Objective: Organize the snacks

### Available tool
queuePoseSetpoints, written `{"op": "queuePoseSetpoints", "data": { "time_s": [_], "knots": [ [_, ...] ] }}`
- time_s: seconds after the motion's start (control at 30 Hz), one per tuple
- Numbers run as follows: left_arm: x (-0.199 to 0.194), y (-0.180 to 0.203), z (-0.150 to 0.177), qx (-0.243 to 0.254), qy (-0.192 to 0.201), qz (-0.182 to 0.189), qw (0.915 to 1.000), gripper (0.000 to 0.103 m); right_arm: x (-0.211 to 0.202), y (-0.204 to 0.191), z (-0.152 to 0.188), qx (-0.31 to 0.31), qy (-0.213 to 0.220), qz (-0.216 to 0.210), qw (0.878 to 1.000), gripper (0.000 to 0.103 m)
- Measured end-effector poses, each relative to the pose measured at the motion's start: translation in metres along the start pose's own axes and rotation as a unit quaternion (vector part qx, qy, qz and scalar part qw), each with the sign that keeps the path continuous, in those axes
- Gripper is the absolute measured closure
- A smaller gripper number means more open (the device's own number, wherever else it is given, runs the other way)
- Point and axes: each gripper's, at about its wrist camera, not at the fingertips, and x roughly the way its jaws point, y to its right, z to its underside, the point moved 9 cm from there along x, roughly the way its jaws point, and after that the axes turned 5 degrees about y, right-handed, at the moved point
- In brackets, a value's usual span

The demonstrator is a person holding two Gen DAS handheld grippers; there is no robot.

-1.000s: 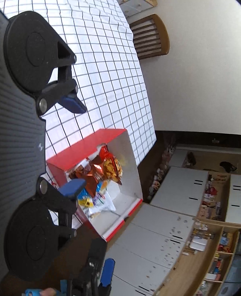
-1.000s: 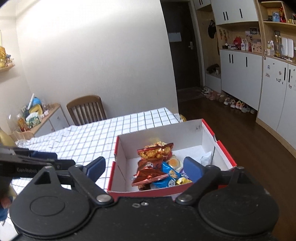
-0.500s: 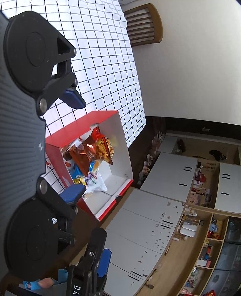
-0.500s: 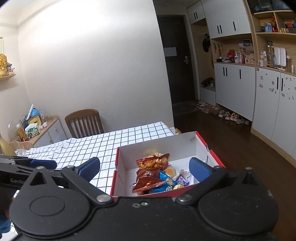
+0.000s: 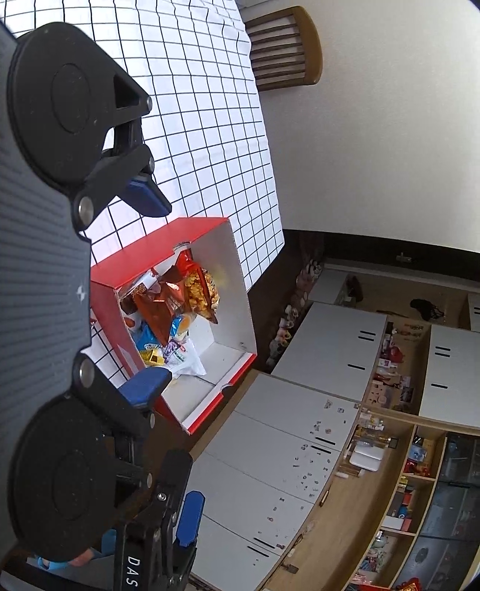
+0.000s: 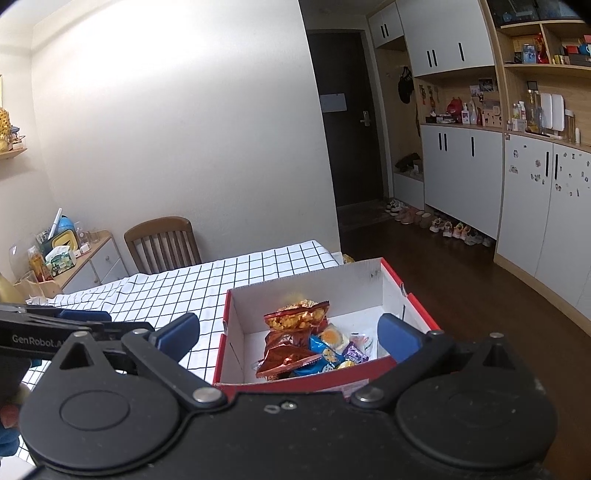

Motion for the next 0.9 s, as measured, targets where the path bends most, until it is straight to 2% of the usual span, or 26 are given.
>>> {"op": "queuePoseSetpoints", "data": {
  "time_s": [0.9],
  "knots": [
    [0.0026,-0.0014,0.0038,-0.015,-0.012,0.0,0.9998,0.014,0.0015,0.0,-0.0005,0.006,-0.007,-0.001,1.0,0.0]
  ]
}}
